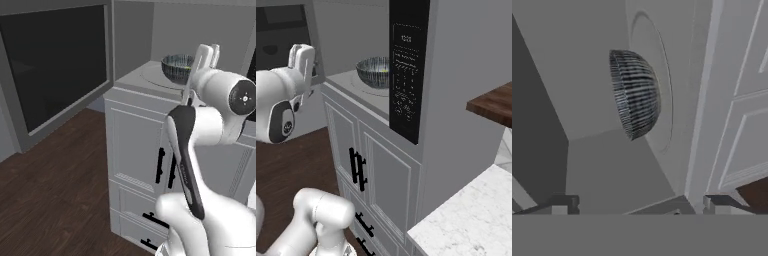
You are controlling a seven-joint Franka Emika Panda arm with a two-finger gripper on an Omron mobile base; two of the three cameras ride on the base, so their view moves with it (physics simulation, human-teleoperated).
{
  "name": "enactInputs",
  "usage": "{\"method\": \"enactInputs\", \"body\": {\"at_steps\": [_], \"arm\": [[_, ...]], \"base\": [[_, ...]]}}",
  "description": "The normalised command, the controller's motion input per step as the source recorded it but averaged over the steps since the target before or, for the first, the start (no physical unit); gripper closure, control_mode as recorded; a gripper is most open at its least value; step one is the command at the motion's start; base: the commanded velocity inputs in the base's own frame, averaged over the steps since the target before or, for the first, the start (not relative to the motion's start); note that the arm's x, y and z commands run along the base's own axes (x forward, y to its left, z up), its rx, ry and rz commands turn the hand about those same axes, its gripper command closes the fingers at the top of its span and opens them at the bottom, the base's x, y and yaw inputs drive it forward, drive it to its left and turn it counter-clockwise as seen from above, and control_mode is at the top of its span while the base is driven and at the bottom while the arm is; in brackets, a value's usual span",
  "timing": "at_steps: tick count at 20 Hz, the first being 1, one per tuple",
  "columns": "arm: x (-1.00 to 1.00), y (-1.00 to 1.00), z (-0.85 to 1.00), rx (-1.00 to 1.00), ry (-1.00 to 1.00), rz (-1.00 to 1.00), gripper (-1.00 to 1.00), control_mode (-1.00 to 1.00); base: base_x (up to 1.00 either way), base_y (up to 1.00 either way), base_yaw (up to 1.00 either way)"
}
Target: Pick the lemon wedge from the sink and place it in the bowl. Then pick the bowl and place it in the microwave. Then close the microwave door and press the start button.
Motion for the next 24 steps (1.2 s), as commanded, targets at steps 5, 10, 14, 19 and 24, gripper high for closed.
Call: {"method": "enactInputs", "body": {"at_steps": [5,10,14,19,24], "arm": [[-1.0,0.7,0.02,0.0,-0.1,0.0,-1.0,-1.0],[-1.0,0.7,0.0,-0.04,-0.13,0.0,-1.0,-1.0],[-0.88,0.84,0.0,-0.01,0.0,0.0,-1.0,-1.0],[-0.65,0.89,0.0,0.0,0.0,-0.03,-1.0,-1.0],[-0.04,0.95,-0.4,0.0,0.0,-0.04,-1.0,-1.0]], "base": [[0.0,0.0,0.0],[0.0,0.0,0.0],[0.0,0.0,0.0],[0.0,0.0,0.0],[0.0,0.0,0.0]]}}
